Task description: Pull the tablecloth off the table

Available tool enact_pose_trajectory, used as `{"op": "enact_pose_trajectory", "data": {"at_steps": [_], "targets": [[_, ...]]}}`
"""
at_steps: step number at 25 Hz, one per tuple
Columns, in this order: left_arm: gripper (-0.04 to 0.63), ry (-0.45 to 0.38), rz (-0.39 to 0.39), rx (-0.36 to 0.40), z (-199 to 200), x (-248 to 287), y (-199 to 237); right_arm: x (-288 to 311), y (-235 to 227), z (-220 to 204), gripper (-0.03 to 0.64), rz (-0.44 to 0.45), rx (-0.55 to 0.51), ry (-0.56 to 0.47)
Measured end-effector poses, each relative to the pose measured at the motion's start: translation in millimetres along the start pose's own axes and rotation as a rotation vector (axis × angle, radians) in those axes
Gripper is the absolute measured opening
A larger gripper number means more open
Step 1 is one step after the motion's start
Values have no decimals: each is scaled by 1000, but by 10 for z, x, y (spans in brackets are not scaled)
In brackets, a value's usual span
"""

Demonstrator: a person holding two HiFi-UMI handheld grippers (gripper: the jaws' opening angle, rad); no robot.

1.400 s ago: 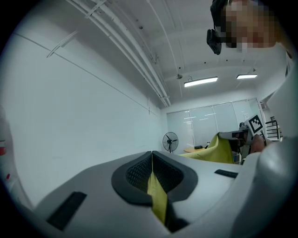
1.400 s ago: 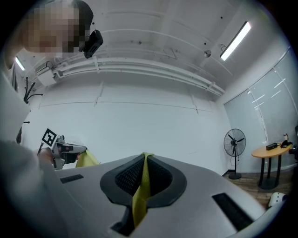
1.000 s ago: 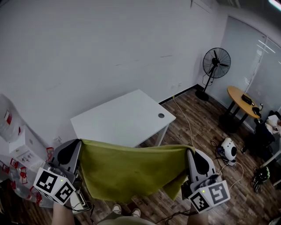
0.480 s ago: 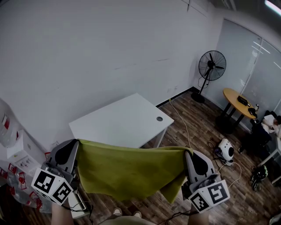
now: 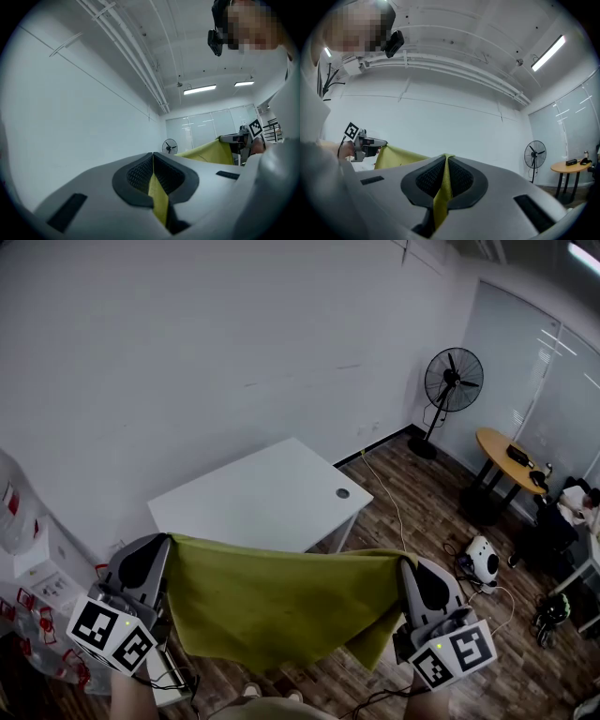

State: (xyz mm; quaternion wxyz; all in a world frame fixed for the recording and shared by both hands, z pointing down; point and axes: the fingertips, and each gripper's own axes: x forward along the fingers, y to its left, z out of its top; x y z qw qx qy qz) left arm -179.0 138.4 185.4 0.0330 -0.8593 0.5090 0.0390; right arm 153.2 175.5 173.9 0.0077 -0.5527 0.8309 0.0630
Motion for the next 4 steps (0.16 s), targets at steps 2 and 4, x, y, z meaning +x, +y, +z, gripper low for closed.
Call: {"op": "enact_pose_trajectory", "data": {"at_steps": [2, 4], "targets": [[20, -2, -1, 1, 10, 0, 23, 23, 12, 4, 28, -3, 0, -1], [20, -3, -1, 0, 16, -3, 41, 39, 24, 2, 29, -5, 2, 0]]}}
